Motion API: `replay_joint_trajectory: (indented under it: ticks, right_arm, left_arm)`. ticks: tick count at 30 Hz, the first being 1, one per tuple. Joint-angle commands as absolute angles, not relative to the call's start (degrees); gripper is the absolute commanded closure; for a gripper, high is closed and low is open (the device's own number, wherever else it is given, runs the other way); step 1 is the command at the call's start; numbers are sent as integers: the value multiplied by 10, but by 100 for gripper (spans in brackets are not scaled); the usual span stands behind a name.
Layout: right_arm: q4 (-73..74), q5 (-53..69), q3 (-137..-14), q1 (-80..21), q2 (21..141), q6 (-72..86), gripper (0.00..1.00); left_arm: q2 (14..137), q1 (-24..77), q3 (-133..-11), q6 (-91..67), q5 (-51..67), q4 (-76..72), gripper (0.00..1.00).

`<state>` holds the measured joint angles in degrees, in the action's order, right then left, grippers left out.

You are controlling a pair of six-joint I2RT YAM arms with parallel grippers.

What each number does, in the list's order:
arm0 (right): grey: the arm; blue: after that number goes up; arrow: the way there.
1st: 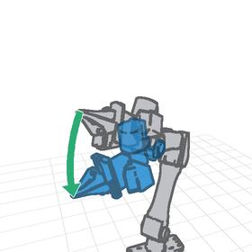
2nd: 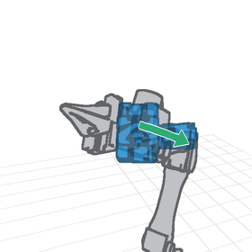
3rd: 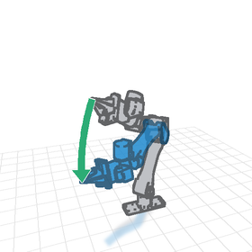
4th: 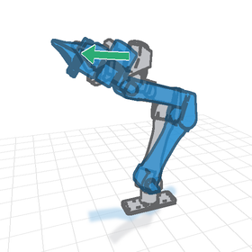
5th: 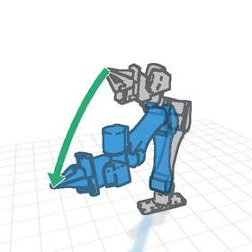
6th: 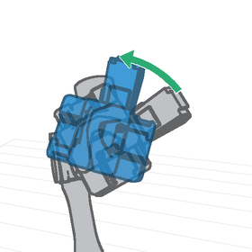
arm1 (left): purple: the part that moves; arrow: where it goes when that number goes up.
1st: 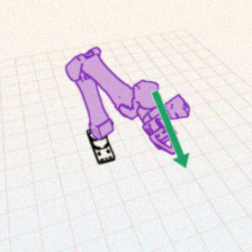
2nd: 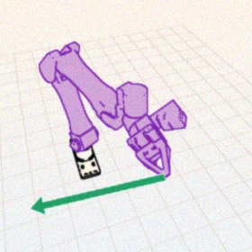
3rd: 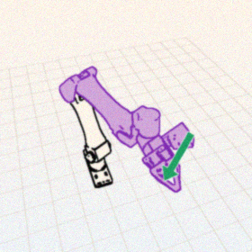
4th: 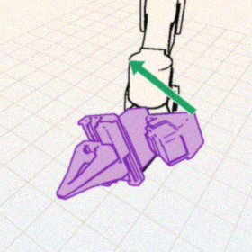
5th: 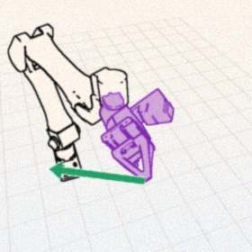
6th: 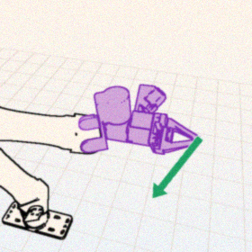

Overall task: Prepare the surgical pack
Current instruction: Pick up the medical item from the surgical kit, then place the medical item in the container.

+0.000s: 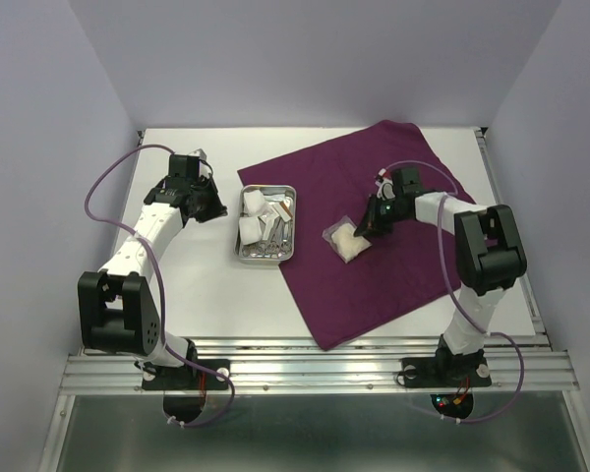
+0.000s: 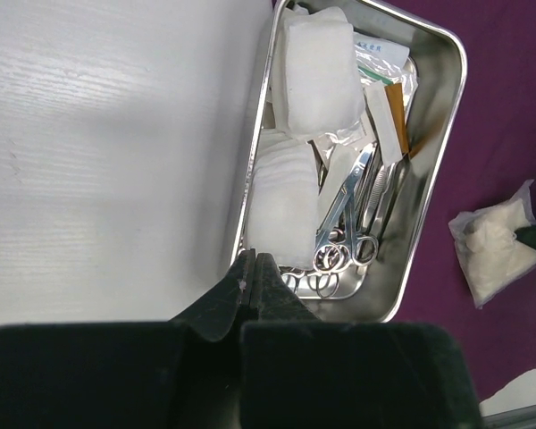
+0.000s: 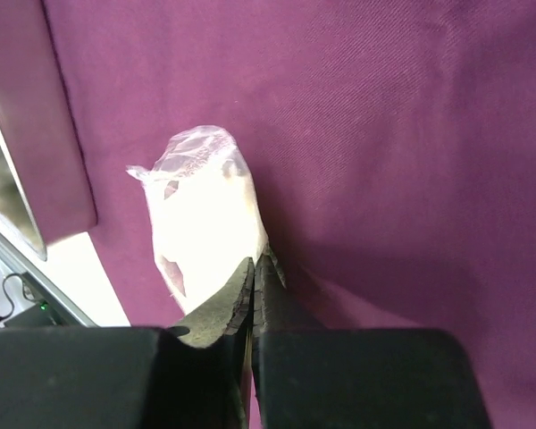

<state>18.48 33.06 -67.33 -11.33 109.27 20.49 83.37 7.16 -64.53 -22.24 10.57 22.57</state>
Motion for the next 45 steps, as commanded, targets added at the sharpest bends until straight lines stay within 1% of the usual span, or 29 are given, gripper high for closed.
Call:
replay_joint_trajectory:
  ticks: [1, 7, 9, 11, 15, 18, 23, 25, 31, 33, 34, 38, 42, 43, 44, 45]
  right_arm:
    - [165, 306, -664, -116, 1021, 228, 99]
    - [133, 266, -646, -122, 929, 307, 99]
    - [155, 210, -667, -151, 916, 311, 99]
    - [158, 185, -680, -168, 907, 334, 99]
    - [96, 165, -685, -209, 896, 403, 99]
    - [75, 149, -716, -247, 920, 437, 99]
    - [44, 83, -772, -314, 983, 525, 99]
    - [71, 35, -821, -344, 1028, 552, 99]
    - [57, -30, -874, -383, 1111, 628, 99]
    - [46, -40, -870, -383, 1133, 646, 99]
    - [40, -60, -864, -390, 1135, 656, 99]
    - [19, -76, -839, -402, 1143, 702, 99]
    - [9, -118, -804, -414, 1133, 734, 99]
    - [3, -136, -780, -420, 1129, 741, 99]
    - [-59, -143, -760, -420, 1122, 739, 99]
    - [-80, -155, -744, -434, 1116, 741, 99]
  left_arm:
    - [816, 76, -664, -208, 90, 232, 100]
    - [808, 76, -677, -200, 58, 246, 100]
    - [809, 75, -684, -198, 55, 250, 100]
    - [817, 75, -707, -198, 34, 261, 100]
    - [815, 75, -729, -196, 6, 279, 100]
    - [802, 75, -733, -196, -16, 285, 100]
    - [783, 74, -731, -201, -42, 297, 100]
    - [772, 73, -723, -210, -54, 295, 100]
    - [766, 72, -723, -205, -47, 295, 100]
    - [765, 73, -724, -206, -43, 295, 100]
    - [763, 72, -722, -208, -45, 294, 100]
    - [765, 72, -719, -206, -51, 298, 100]
    - [761, 71, -715, -207, -49, 294, 100]
    - [761, 72, -715, -207, -48, 294, 100]
    - [761, 72, -715, -207, -47, 293, 100]
    - [762, 71, -715, -209, -46, 294, 100]
